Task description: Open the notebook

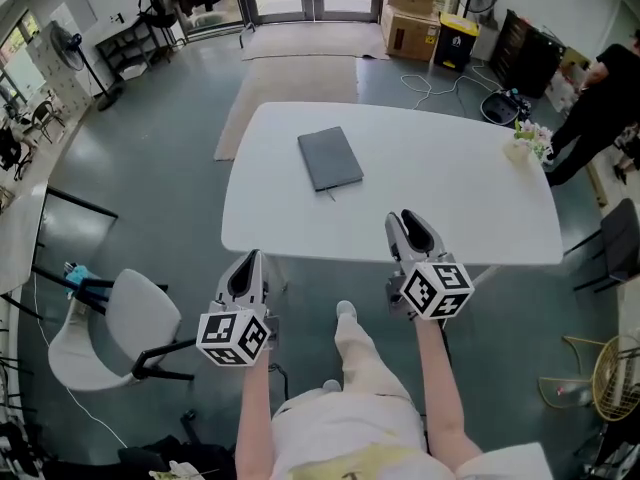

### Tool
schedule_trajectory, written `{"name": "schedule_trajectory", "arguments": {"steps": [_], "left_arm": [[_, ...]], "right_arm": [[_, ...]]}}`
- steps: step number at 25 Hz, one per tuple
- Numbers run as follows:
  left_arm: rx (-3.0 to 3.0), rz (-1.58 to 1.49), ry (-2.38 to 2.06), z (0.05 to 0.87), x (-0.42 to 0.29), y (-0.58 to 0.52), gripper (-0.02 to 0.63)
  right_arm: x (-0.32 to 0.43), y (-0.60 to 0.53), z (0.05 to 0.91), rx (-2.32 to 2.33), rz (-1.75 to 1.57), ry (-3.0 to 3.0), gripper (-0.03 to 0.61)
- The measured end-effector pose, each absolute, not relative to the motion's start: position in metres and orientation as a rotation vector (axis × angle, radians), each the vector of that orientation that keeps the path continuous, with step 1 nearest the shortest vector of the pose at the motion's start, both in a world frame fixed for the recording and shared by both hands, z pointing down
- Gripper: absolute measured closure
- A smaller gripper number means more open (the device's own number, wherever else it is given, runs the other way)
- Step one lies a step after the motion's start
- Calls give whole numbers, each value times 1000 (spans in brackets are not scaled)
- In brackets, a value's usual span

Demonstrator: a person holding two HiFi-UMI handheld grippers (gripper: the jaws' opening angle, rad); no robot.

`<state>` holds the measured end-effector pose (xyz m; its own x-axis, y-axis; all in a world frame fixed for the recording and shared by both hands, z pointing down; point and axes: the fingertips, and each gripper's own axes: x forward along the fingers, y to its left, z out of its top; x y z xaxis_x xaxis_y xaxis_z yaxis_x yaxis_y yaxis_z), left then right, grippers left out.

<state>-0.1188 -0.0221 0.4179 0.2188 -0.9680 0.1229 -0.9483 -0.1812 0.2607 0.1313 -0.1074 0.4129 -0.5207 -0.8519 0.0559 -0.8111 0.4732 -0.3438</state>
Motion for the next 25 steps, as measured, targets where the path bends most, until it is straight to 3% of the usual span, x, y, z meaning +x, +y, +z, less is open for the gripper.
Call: {"name": "schedule_trajectory", "arguments": {"steps": [25], "left_arm": [[2021,-68,-1806,461,-109,-225,614]], "right_arm": [[106,-334,471,-1335,-777,2764,466]]}}
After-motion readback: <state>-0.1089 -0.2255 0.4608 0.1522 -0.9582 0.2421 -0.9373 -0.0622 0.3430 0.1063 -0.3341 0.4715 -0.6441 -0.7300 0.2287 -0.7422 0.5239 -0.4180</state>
